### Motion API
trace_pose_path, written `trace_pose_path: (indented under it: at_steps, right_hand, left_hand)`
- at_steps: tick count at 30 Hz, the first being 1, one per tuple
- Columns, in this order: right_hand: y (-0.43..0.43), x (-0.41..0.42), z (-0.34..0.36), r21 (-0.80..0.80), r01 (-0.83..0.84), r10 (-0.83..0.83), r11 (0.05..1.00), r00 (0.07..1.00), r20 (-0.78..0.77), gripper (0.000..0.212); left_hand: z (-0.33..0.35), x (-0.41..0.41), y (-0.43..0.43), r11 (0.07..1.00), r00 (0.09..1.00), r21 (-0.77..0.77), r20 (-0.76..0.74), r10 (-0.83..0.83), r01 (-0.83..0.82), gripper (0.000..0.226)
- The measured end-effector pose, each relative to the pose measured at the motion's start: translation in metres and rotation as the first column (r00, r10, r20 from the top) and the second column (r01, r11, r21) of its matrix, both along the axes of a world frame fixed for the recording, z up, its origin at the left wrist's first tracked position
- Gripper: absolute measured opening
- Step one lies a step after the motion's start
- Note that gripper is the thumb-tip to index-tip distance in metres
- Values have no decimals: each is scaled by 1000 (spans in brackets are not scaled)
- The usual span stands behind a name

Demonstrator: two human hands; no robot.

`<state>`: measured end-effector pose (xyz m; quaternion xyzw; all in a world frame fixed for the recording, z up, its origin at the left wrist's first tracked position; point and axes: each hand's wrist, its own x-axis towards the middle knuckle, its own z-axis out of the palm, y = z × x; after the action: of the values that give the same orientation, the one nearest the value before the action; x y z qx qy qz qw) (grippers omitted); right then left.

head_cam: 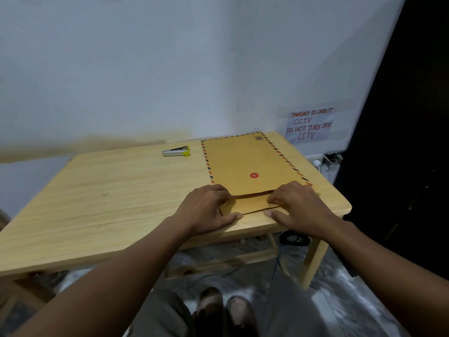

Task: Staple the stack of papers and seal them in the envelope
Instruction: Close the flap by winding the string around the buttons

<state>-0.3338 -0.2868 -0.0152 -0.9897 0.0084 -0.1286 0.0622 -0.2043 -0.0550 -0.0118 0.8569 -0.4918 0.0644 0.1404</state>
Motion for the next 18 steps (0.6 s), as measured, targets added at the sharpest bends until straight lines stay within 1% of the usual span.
trace_pose_path:
  at_steps: [4, 6, 8, 10, 12, 15, 18]
  right_hand:
    - [1, 5, -1, -45, -14, 18, 999, 996, 88, 22]
    - [7, 10, 1, -18, -19, 21, 1000, 990, 139, 18]
    - [14, 18, 5, 29, -30, 25, 999, 988, 155, 17]
    - [21, 29, 10, 90, -41, 29, 995, 992, 125, 16]
    - [25, 42, 13, 141, -18, 6, 990, 996, 88, 13]
    - [29, 58, 11, 212, 20, -25, 977, 1000, 19, 8]
    - [31, 64, 4, 236, 18, -20, 972, 1000, 3, 7]
  left_hand:
    - [3, -1, 6, 1000, 1000, -13, 27, 14, -14, 43]
    - [4, 1, 10, 999, 998, -32, 48, 44, -42, 39]
    - [5, 5, 15, 994, 994, -58, 52, 92, -89, 35]
    - [8, 10, 19, 989, 991, -76, 24, 131, -129, 30]
    - [10, 16, 22, 983, 985, -62, -25, 173, -174, 21]
    - [6, 23, 23, 977, 975, -8, -67, 211, -212, 22]
    - [2, 22, 20, 982, 981, 14, -32, 189, -188, 24]
